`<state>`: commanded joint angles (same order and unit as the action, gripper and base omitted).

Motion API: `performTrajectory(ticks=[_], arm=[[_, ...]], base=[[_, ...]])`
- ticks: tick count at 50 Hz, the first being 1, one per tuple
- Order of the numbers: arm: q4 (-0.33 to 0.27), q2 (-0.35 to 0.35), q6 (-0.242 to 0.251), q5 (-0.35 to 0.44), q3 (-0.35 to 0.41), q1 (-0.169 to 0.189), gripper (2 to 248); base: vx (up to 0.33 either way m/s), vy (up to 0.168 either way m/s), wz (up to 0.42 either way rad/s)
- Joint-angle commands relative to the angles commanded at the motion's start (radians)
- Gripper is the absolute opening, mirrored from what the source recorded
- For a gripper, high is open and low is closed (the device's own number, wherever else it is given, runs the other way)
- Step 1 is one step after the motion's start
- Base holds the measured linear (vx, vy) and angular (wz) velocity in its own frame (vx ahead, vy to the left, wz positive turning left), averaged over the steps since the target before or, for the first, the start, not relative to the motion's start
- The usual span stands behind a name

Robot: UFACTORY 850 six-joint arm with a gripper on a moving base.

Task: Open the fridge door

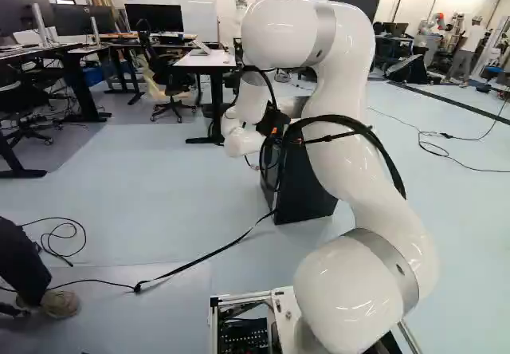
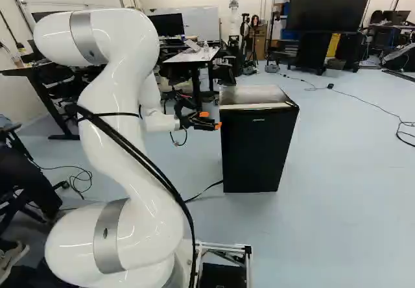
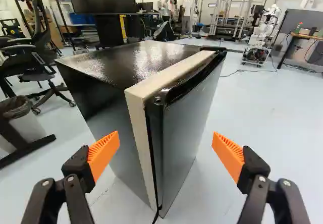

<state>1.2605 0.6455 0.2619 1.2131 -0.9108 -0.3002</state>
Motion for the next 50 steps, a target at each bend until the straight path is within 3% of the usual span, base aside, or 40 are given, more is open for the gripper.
performTrajectory(ticks=[50], arm=[[0.028,0.033,0.000,0.000,-0.056,0.057,247]], base=[[0.000,0.000,0.000]])
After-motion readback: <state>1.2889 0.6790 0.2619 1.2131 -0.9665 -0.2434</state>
